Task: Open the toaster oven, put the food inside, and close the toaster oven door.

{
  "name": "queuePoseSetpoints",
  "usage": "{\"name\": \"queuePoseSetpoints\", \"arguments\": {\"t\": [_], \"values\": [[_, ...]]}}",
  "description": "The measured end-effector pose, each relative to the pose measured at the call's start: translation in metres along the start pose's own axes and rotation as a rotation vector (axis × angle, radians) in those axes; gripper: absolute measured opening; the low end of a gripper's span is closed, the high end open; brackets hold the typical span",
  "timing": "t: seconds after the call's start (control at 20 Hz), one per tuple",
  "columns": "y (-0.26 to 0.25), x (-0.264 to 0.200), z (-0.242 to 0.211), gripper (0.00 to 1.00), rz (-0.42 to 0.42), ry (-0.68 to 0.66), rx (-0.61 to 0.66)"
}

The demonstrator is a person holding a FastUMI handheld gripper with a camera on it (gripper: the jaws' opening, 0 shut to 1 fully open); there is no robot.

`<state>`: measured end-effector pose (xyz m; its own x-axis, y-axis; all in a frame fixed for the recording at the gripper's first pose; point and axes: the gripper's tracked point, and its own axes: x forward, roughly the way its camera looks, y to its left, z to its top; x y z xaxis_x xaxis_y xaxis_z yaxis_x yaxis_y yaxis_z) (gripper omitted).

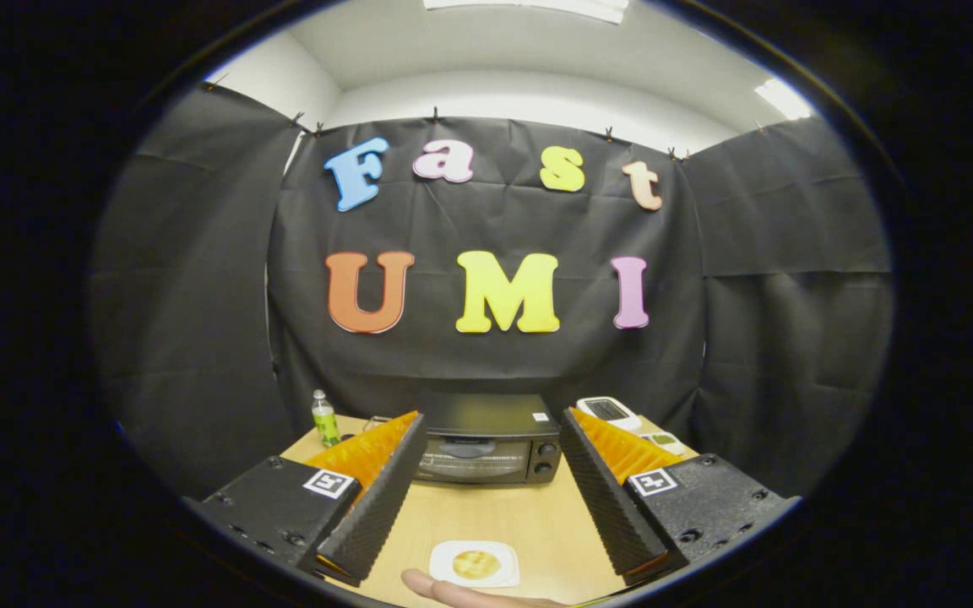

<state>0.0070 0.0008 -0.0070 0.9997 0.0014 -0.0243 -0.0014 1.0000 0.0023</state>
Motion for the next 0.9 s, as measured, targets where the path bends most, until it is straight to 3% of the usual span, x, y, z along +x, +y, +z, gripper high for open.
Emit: {"name": "queuePoseSetpoints", "arguments": {"t": [0.5, 0.9], "values": [[-0.007, 0.020, -0.011, 1.00, -0.022, 0.021, -0.005], [-0.005, 0.079, -0.035, 1.00, -0.029, 0.075, 0.010]]}}
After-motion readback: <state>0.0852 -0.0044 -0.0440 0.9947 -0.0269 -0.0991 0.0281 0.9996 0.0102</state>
